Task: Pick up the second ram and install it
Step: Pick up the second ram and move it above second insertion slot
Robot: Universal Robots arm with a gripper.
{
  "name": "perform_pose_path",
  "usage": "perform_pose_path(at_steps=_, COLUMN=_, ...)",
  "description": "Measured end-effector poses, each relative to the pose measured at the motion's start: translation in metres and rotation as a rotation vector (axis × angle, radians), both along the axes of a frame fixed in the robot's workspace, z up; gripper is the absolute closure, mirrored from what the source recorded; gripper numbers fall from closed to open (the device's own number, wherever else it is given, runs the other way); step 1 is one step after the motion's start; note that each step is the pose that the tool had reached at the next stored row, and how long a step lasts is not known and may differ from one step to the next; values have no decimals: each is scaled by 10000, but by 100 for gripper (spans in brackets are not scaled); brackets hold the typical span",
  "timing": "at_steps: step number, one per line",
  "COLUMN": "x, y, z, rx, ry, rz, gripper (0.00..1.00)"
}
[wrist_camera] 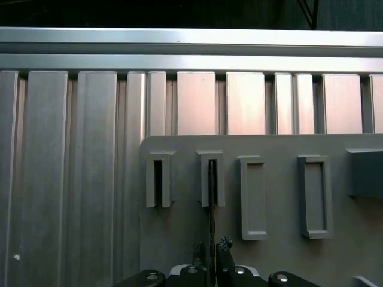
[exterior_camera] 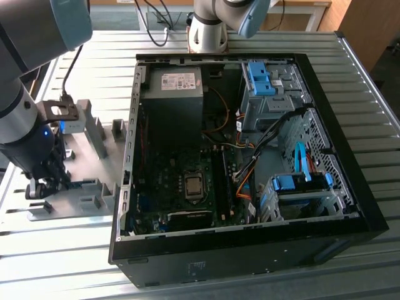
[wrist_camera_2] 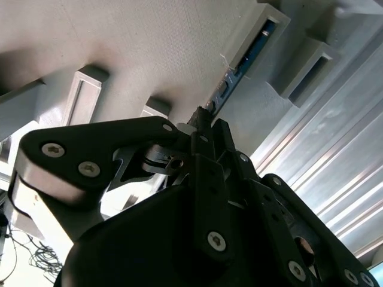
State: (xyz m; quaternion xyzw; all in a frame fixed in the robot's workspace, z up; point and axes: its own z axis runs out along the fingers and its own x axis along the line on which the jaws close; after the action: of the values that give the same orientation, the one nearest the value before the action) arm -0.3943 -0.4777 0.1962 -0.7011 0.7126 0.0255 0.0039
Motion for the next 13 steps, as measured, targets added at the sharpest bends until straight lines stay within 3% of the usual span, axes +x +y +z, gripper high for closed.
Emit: perform_pose_path(at_steps=13, x=-19, y=0, z=-54, rx=0, ry=0, rz=0, gripper=78)
